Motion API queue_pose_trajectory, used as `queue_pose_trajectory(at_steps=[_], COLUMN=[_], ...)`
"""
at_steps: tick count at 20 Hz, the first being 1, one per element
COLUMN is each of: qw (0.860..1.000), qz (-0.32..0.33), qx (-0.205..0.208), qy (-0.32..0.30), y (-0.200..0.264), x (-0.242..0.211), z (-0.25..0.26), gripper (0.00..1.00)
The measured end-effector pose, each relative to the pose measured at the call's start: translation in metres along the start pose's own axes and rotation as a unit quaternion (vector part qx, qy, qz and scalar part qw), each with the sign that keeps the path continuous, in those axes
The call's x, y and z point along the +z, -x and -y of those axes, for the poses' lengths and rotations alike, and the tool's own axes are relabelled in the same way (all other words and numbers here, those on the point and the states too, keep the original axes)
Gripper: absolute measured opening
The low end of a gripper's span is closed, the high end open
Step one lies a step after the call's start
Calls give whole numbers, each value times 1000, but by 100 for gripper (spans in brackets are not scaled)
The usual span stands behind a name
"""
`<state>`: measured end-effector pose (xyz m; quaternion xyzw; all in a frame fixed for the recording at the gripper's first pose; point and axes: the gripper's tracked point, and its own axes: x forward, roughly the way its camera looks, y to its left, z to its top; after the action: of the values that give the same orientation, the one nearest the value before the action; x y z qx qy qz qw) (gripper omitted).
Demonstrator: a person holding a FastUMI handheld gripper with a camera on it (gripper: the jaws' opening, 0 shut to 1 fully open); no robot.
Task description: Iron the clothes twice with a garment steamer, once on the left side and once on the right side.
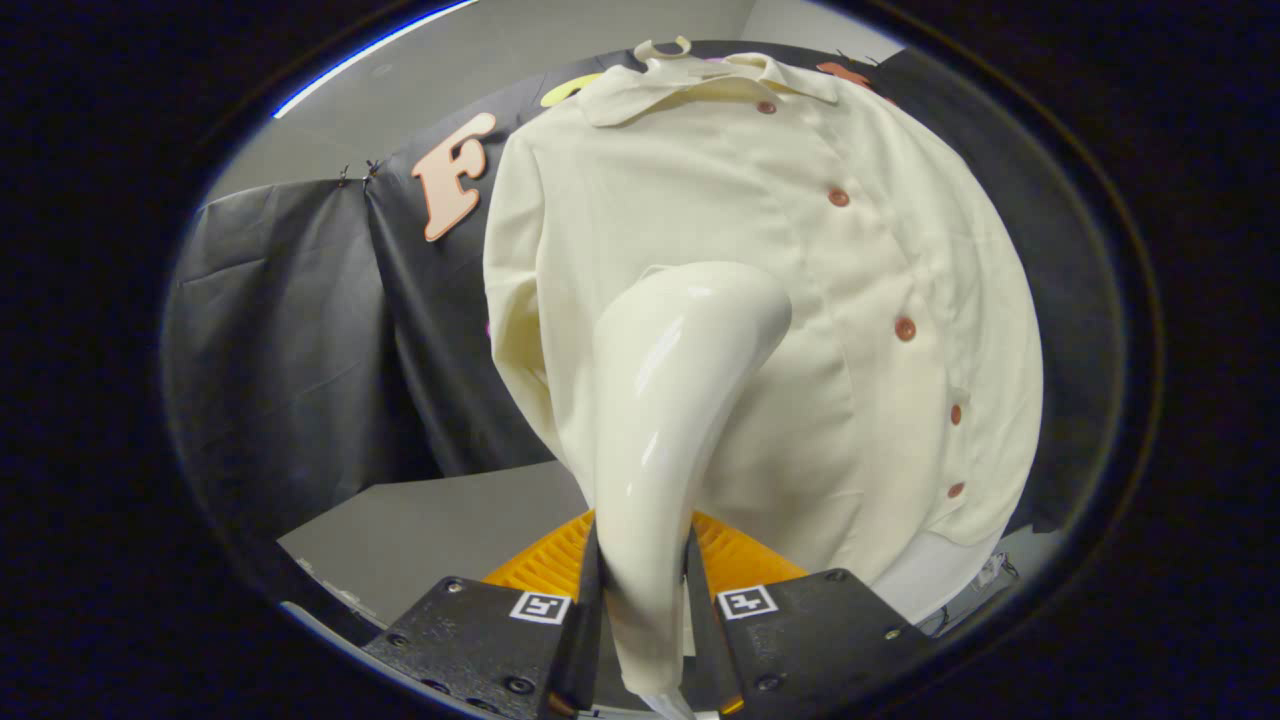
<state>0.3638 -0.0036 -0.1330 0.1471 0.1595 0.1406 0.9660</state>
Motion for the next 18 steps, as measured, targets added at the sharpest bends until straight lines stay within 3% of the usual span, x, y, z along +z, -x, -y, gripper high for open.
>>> queue_pose_trajectory(at_steps=[6, 15, 18], qw=[999, 994, 993], qz=[-36, -101, -115], qx=[18, 14, 13], qy=[-20, -29, -32], y=[-5, -2, -7], x=[-71, -182, -196], z=[11, 40, 40], gripper=[39, 40, 40])
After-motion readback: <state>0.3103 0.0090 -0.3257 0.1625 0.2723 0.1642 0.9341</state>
